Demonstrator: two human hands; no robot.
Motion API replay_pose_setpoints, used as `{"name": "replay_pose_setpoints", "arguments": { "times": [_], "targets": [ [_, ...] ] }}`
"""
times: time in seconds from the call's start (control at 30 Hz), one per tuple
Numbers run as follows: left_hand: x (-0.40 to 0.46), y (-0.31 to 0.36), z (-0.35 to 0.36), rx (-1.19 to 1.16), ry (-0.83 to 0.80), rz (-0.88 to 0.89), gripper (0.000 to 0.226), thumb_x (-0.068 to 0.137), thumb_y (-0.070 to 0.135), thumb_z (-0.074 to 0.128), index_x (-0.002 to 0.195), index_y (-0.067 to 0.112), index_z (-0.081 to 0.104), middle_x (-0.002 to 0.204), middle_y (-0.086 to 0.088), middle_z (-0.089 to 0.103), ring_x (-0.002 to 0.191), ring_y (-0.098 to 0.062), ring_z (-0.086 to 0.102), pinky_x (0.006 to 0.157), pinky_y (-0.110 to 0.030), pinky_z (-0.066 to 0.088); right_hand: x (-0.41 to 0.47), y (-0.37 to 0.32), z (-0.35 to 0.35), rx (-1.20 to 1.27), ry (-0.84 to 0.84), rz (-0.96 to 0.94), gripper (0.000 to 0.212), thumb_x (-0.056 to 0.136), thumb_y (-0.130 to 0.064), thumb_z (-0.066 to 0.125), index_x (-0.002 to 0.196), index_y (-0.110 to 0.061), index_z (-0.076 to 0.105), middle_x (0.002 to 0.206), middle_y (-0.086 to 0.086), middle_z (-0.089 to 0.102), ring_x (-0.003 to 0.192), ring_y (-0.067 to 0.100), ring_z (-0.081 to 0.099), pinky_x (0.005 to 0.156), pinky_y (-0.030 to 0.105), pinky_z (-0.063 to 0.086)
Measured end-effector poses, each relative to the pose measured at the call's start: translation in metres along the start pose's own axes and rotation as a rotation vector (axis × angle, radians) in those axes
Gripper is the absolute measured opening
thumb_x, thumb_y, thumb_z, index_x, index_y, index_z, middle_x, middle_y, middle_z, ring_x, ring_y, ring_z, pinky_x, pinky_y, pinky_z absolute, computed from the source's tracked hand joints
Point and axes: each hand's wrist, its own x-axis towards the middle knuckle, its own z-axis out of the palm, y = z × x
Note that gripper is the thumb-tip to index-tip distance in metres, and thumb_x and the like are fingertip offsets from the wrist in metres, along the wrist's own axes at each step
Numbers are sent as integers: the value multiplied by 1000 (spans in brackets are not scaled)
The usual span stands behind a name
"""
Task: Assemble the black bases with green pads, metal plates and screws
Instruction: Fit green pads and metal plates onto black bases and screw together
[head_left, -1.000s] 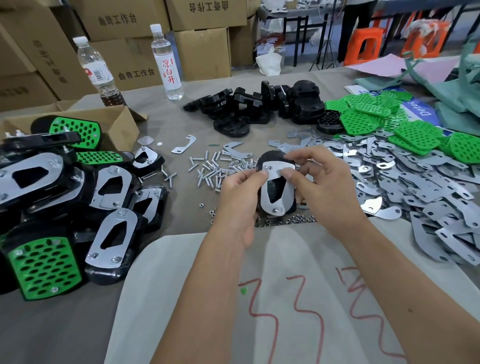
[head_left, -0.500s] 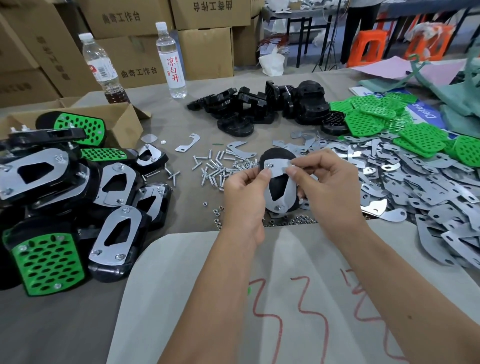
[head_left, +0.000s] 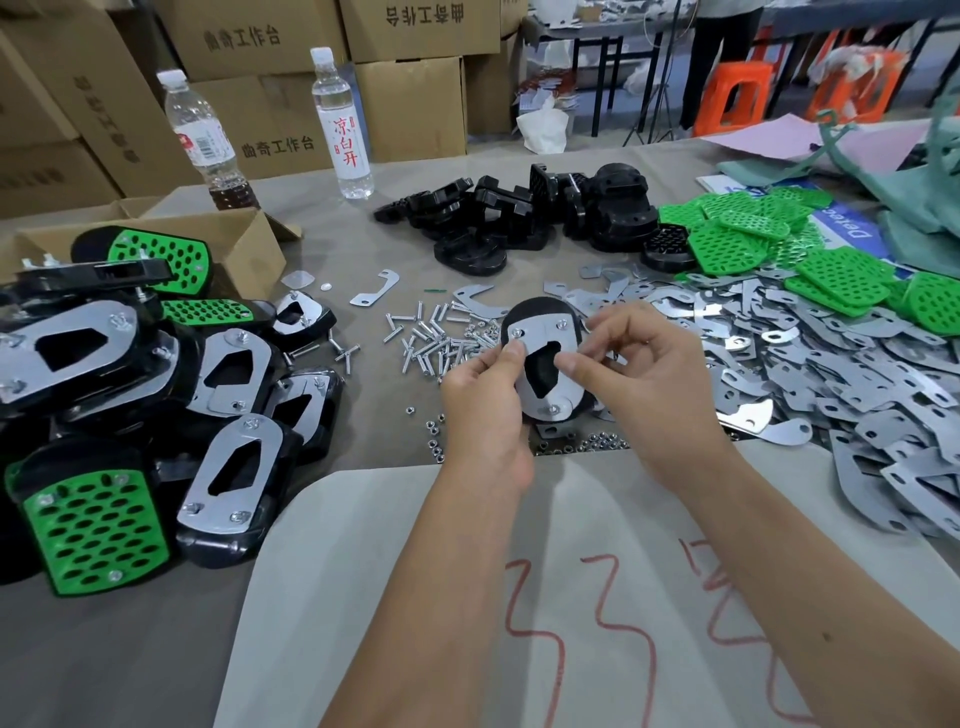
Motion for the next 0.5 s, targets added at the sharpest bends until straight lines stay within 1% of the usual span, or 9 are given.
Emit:
{"name": "replay_pose_setpoints", "arguments": {
  "times": [0.07,0.1,0.17,0.23,0.3,0.33,0.4,0.43,0.5],
  "targets": [
    [0,1,0,2,-1,13,25,103,6,59,80,7,69,69,-3,75,60,-14,71,57,-25,59,-1,0,1,-21,-25,3,29,85,2,81,102,-19,71,89,-5,60,67,11,54,62,24,50],
    [0,1,-1,12,-2,21,25,103,7,60,80,8,70,71,-3,75,62,-15,71,59,-26,59,-1,0,2,-59,-40,-17,34,86,1,80,110,-24,74,96,-6,61,70,11,55,66,23,50],
    [1,0,-2,24,6,25,21,103,9,61,84,8,71,75,-4,76,68,-18,71,66,-30,58,0,1,3,-118,-55,-51,38,88,0,79,115,-26,77,105,-4,58,75,11,56,74,21,50],
    [0,-1,-2,32,18,20,16,102,8,62,90,6,72,77,-5,75,70,-20,71,65,-30,58,1,1,4,-109,-25,-37,29,87,1,79,108,-20,78,102,-4,58,76,11,56,75,23,50],
    [-1,-3,1,48,28,15,16,101,7,63,87,7,71,72,-3,75,65,-17,70,59,-26,57,2,2,3,-112,13,-19,18,88,-2,80,102,-13,76,98,-3,58,78,12,57,74,26,50],
    [-1,-3,2,47,37,17,18,101,8,64,85,9,71,71,-2,75,66,-18,70,61,-27,57,1,1,2,-129,18,-26,17,88,-4,80,102,-13,75,99,-1,58,80,13,58,74,29,51],
    [1,-3,3,11,59,26,16,102,8,63,87,7,69,78,-7,75,74,-23,70,74,-36,58,-1,-2,1,-178,-15,-75,22,88,-6,80,105,-18,75,108,4,58,85,17,61,71,32,55],
    [3,-2,2,-20,71,30,14,102,9,62,91,4,69,81,-10,75,77,-26,70,78,-39,59,-2,-3,0,-204,-62,-104,24,87,-6,81,104,-22,76,112,6,57,88,18,61,69,33,56],
    [6,3,-1,-79,80,24,12,103,9,61,102,-1,67,88,-15,74,81,-30,70,83,-46,60,-5,-6,1,-257,-182,-119,22,86,-6,83,97,-24,80,117,5,55,94,18,61,67,33,54]
  ]
}}
